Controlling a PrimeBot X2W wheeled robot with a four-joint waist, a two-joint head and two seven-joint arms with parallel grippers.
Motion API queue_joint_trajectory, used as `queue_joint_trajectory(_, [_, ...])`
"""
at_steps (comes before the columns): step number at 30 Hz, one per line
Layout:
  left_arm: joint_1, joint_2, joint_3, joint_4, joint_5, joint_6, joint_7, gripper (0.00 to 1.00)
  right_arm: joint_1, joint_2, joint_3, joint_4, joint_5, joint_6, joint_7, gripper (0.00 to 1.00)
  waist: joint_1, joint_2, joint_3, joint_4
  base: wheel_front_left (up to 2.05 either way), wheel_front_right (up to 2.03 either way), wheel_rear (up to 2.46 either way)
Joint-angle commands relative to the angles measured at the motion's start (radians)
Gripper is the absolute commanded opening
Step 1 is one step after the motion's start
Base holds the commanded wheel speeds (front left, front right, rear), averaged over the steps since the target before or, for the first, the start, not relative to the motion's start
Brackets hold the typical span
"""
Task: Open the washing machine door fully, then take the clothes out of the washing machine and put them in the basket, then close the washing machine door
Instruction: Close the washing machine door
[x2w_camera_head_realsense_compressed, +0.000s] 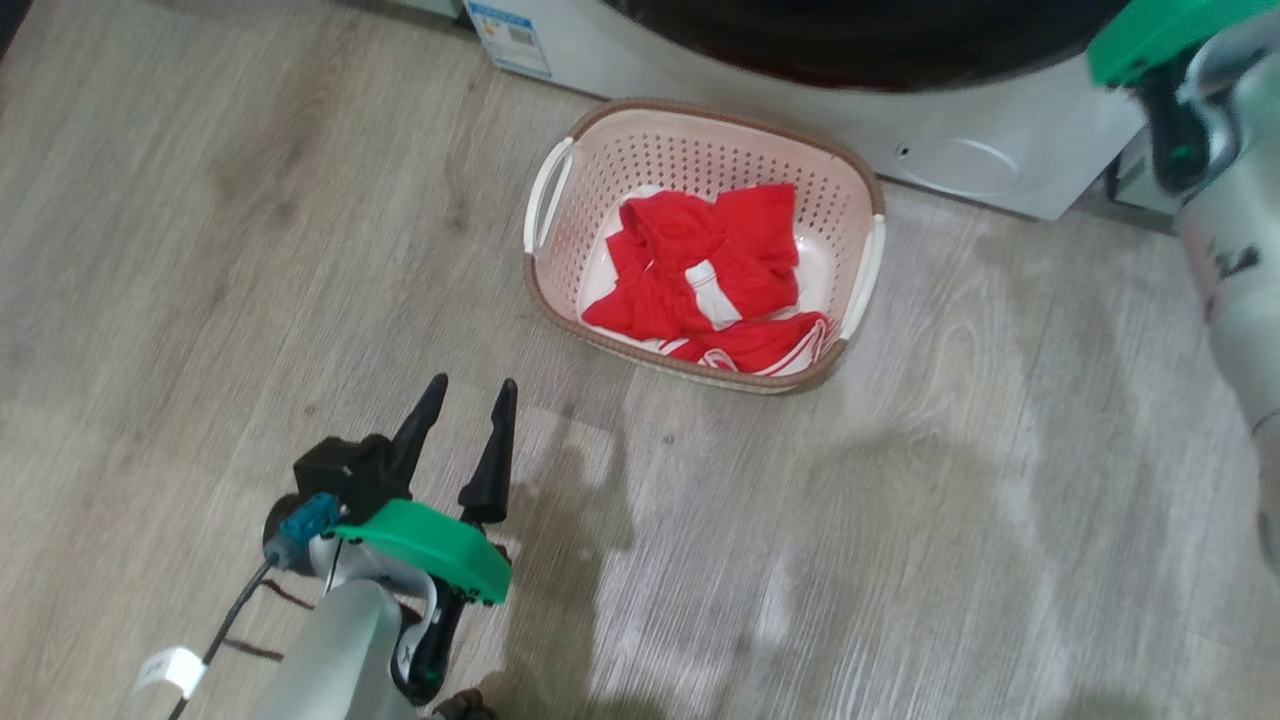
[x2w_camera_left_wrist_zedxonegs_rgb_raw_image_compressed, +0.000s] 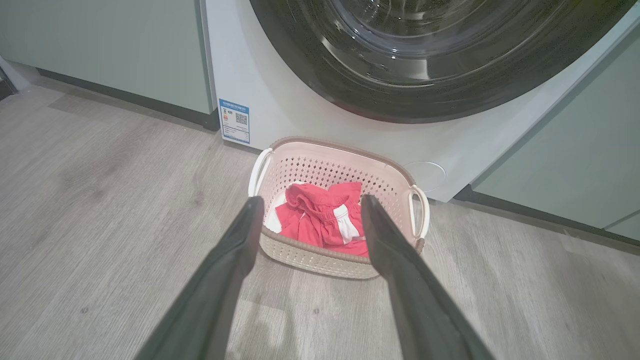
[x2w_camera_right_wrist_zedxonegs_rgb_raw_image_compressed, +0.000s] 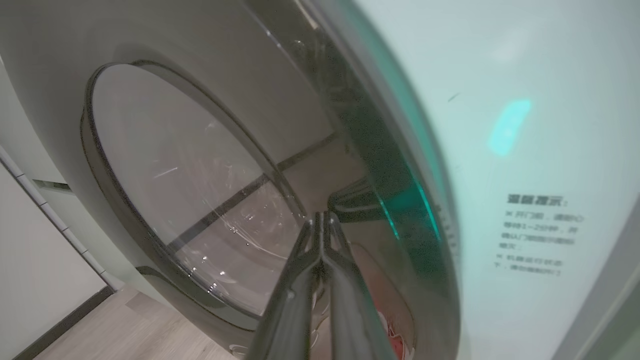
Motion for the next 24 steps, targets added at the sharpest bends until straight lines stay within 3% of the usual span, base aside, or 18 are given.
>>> queue_joint_trajectory(1, [-0.029, 0.013, 0.026, -0.027, -0.006, -0.006, -0.009, 1.0, -0.048, 0.003, -0.006, -0.012, 0.004, -0.001, -0.006, 0.0, -0.0001, 0.0, 0.014, 0.009, 0.0, 0.0, 0.0])
queue_joint_trajectory(10, [-0.042, 0.012, 0.015, -0.022, -0.03, -0.006, -0.009, 1.0, -0.169, -0.004, -0.035, 0.128, 0.004, -0.001, -0.006, 0.0, -0.0001, 0.0, 0.025, 0.027, 0.0, 0.0, 0.0])
queue_joint_trajectory(16, [-0.026, 0.012, 0.027, -0.012, -0.028, -0.006, -0.009, 1.0, -0.111, 0.022, -0.026, 0.09, 0.001, -0.001, -0.006, 0.0, -0.0001, 0.0, -0.014, 0.02, 0.0, 0.0, 0.0])
queue_joint_trajectory(24, [0.007, 0.012, 0.084, -0.005, 0.012, -0.006, -0.009, 1.0, 0.077, 0.051, -0.018, -0.03, 0.026, -0.001, -0.006, 0.0, -0.0001, 0.0, -0.117, -0.017, 0.0, 0.0, 0.0])
